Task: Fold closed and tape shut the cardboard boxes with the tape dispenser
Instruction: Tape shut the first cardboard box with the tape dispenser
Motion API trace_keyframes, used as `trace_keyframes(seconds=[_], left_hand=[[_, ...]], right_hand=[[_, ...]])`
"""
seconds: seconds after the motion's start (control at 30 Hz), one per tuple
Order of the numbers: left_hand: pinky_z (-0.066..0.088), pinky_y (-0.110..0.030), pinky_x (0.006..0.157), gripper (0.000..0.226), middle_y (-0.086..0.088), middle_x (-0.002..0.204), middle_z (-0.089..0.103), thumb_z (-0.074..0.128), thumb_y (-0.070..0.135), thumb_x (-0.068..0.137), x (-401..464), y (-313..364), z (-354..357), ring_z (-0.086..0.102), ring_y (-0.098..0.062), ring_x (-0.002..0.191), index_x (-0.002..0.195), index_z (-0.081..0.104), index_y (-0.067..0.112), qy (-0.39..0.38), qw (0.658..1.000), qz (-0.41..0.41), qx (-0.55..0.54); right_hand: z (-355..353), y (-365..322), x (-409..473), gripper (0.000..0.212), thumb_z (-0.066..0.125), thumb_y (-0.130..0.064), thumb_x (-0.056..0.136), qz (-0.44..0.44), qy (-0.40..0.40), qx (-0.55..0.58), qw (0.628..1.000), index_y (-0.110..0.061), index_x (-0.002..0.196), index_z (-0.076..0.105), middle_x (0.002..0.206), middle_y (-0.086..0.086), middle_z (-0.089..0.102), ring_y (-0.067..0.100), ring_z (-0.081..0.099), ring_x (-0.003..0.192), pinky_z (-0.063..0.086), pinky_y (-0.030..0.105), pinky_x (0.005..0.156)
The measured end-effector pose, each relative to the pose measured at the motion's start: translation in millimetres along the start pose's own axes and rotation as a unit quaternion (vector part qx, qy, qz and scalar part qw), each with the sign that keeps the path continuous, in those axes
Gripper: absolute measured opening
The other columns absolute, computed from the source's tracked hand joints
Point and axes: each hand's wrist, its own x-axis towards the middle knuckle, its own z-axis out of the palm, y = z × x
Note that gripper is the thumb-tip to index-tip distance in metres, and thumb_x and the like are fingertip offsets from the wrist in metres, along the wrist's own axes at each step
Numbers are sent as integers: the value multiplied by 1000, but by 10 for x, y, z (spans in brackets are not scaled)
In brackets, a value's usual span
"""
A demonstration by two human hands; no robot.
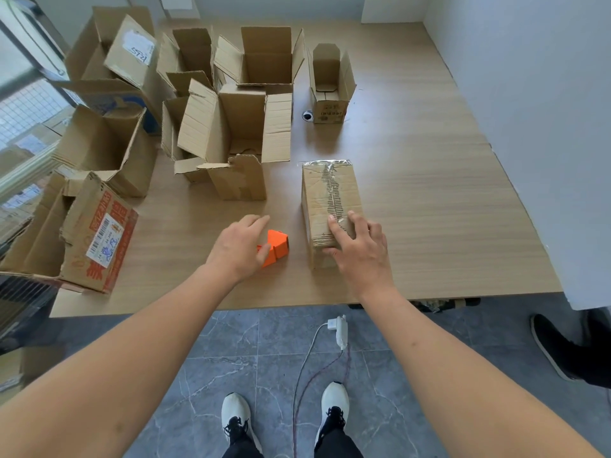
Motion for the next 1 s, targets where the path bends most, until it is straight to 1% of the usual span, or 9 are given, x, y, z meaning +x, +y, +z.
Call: trace_keyframes(seconds=[0.1,0.17,0.27,0.37,0.5,0.6,0.73,0.83,1.0], left_hand=[[43,-41,113,55,-12,150,51,67,24,96,112,263,-61,52,-32,134,146,53,7,78,985,145,-45],[42,-40,114,53,-8,153,49,64,34,98,185,429,-54,47,-26,140,145,55,11,69,976,203,-46],[45,-45,113,53,-6,153,50,65,45,96,211,593,28,43,-21,145,139,62,15,33,971,237,-29],[50,-47,107,45,-6,147,57,77,33,90,190,646,95,48,-21,141,130,70,15,43,970,229,-63],[50,-47,107,39,-8,141,62,82,18,86,192,655,119,54,-26,136,123,74,11,61,972,216,-74],[48,-46,110,39,-8,140,61,82,17,85,173,688,125,53,-27,137,123,74,9,60,971,214,-87],[46,-44,112,43,-10,140,61,84,13,83,172,648,92,52,-28,138,124,73,8,46,968,218,-119],[46,-46,111,42,-12,140,60,83,8,83,187,616,86,52,-33,137,124,73,7,45,964,232,-119],[49,-44,109,39,-8,139,62,80,3,86,142,711,208,53,-29,136,123,74,10,84,970,200,-110]], right_hand=[[-63,1,49,66,80,-36,83,0,-18,36,999,-20,143,59,139,16,53,38,49,116,48,49,99],[-107,39,65,66,81,-28,84,3,-36,64,997,-19,145,57,141,14,53,36,47,121,47,47,102],[-193,194,71,66,77,-1,84,-22,-45,98,994,-14,145,56,146,9,53,33,47,125,46,43,105],[-268,374,107,57,71,10,83,-61,-57,123,989,-10,136,65,139,10,60,33,55,123,49,40,103],[-270,528,151,17,73,-13,89,-30,-45,164,985,-11,106,73,102,0,60,23,61,96,51,31,77],[-198,591,65,21,84,-10,80,-43,14,149,988,-7,100,78,85,9,59,30,59,77,52,38,62],[-214,651,56,26,87,-12,77,-66,26,183,981,-10,102,80,73,8,63,30,61,60,54,38,53],[-189,716,99,29,87,-10,77,-98,28,188,977,-11,105,80,72,6,63,29,60,57,55,38,53],[-127,683,54,18,86,-17,79,-52,58,163,984,-14,96,81,69,6,67,31,63,57,54,40,49]])
